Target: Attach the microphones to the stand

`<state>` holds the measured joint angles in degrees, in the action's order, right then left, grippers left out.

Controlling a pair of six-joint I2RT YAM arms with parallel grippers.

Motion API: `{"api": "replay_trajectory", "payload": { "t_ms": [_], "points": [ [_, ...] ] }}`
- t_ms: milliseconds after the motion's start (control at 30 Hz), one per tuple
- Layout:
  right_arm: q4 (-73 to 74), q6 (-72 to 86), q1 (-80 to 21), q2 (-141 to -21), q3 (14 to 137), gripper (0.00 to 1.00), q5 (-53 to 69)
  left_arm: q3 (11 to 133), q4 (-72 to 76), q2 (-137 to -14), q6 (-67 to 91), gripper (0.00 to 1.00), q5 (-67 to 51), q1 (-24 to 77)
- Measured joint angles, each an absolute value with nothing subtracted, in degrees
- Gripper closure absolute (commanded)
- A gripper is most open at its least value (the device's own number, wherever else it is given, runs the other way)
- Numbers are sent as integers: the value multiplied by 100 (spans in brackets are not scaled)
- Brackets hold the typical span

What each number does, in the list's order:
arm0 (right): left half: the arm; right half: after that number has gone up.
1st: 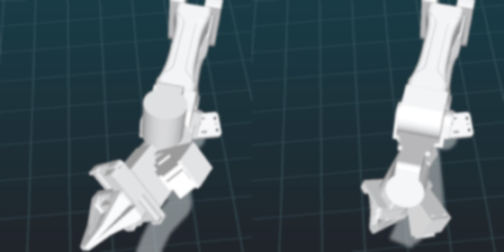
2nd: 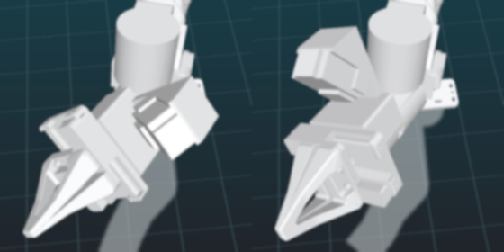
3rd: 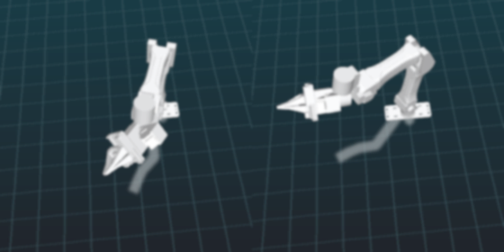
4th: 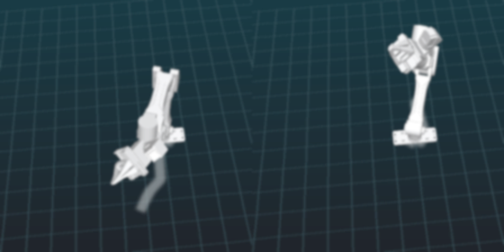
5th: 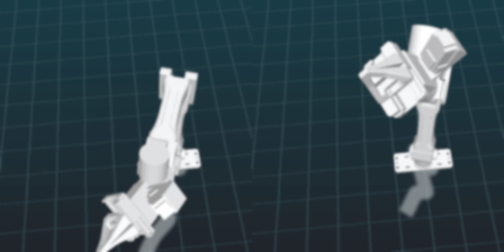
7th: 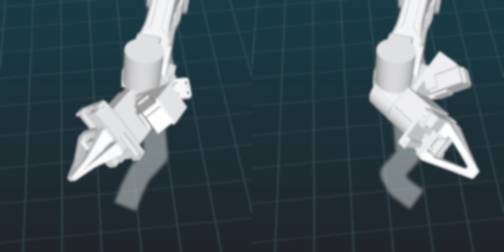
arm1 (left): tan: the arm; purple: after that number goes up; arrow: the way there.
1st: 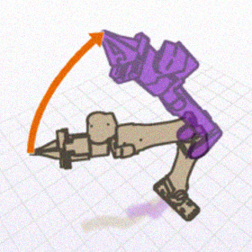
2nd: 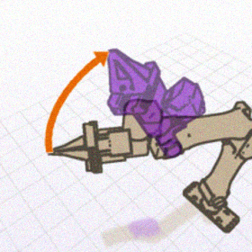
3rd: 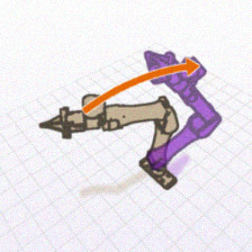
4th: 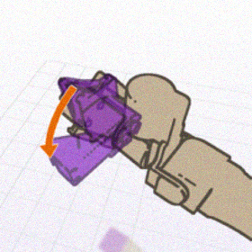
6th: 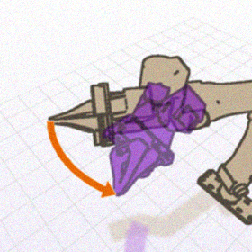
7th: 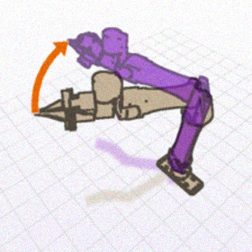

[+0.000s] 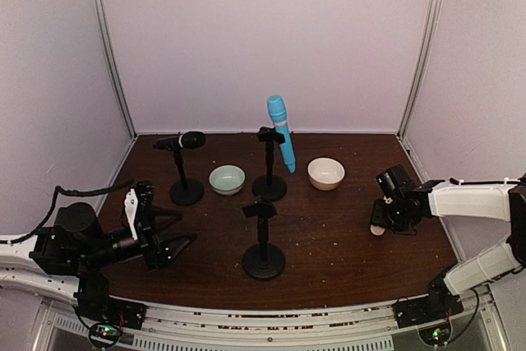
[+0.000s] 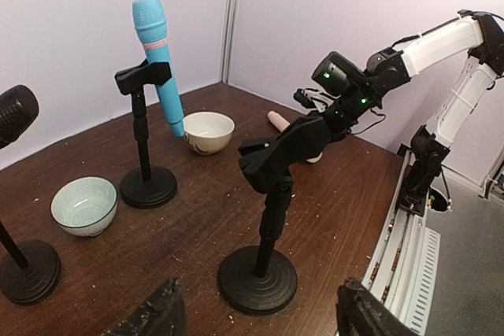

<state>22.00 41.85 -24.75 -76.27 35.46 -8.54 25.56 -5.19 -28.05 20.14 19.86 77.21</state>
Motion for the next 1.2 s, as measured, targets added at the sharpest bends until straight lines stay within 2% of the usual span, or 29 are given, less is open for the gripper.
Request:
{"api": "replay_trajectory", "payload": {
  "t_ms": [167, 467, 733, 1200],
  "points": [
    [2434, 4204, -2558, -6910, 3420, 61, -690, 2547, -856, -2672, 2062, 33, 1970, 7721],
    [3326, 4228, -3514, -4530, 3548, 68, -285, 2630, -1061, -3052, 1586, 37, 1708, 7719],
    [3533, 4399, -3837, -2794, 3885, 69, 956, 3728, -1100, -4604, 296, 37, 1625, 7846],
    [3833, 4805, -3990, -2012, 3743, 69, 3267, 6053, -869, -7483, -2991, 35, 1841, 8593]
  ]
}}
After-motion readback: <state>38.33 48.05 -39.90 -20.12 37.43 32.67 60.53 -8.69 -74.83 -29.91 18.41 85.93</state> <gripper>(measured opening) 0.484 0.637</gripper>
